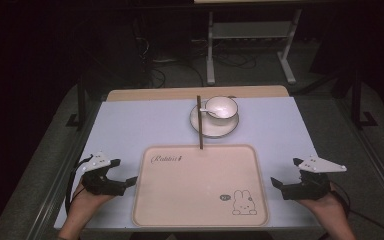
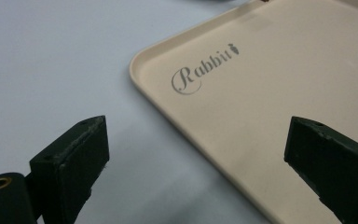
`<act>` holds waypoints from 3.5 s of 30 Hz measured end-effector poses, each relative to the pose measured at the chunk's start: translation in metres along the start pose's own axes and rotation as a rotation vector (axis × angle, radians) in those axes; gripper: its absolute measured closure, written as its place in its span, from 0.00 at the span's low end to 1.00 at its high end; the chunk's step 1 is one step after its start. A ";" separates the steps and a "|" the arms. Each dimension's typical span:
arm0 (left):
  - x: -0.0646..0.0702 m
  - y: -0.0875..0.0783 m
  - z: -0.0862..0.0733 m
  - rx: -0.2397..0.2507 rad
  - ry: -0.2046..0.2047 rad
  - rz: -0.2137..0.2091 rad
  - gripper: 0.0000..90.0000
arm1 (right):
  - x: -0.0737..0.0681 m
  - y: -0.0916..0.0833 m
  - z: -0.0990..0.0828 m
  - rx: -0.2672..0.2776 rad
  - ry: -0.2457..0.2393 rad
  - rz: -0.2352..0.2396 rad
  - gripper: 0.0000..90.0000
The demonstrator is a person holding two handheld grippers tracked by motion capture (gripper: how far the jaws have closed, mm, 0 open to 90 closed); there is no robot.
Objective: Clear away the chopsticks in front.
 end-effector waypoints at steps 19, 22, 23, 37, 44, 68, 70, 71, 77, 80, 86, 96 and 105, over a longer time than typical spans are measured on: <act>0.005 0.047 0.048 0.003 0.051 -0.066 0.06 | -0.002 -0.004 0.000 0.008 0.007 0.013 0.00; 0.004 0.053 0.055 0.006 0.056 -0.074 0.06 | -0.002 -0.004 0.001 0.010 0.009 0.013 0.00; 0.003 0.055 0.056 0.004 0.059 -0.075 0.06 | -0.002 -0.004 0.001 0.010 0.008 0.013 0.00; -0.002 0.082 0.081 -0.007 0.059 -0.095 0.06 | -0.004 -0.004 0.000 0.009 0.002 0.023 0.00; -0.003 0.099 0.096 -0.006 0.068 -0.101 0.06 | -0.004 -0.004 -0.001 0.008 0.000 0.024 0.00; -0.021 0.183 0.155 -0.053 0.049 -0.071 0.26 | -0.003 -0.004 -0.001 0.007 0.009 0.024 0.00; -0.024 0.193 0.157 -0.063 0.038 -0.073 0.27 | -0.003 -0.004 -0.001 0.006 0.010 0.025 0.00; -0.026 0.199 0.158 -0.071 0.033 -0.066 0.28 | -0.003 -0.004 -0.001 0.006 0.010 0.025 0.00; -0.032 0.222 0.160 -0.116 0.023 -0.042 0.33 | -0.003 -0.004 -0.001 0.008 0.016 0.029 0.00; -0.039 0.231 0.157 -0.140 0.014 -0.016 0.38 | -0.003 -0.004 -0.002 0.008 0.020 0.033 0.00; -0.046 0.238 0.155 -0.165 0.002 0.018 0.44 | -0.002 -0.005 -0.002 0.011 0.021 0.035 0.00; -0.051 0.247 0.156 -0.171 -0.017 0.024 0.59 | -0.001 -0.005 -0.003 0.009 0.028 0.037 0.00; -0.061 0.251 0.161 -0.171 -0.026 0.049 0.71 | -0.001 -0.005 -0.003 0.009 0.035 0.037 0.00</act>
Point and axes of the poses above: each handheld gripper's, and its own axes: y roughly forward along the jaws, z roughly out of its top, x roughly to its right, the point moved 8 cm from there along y, roughly forward along the jaws, and after that the axes turned 15 degrees about -z, right-handed, at the moved point
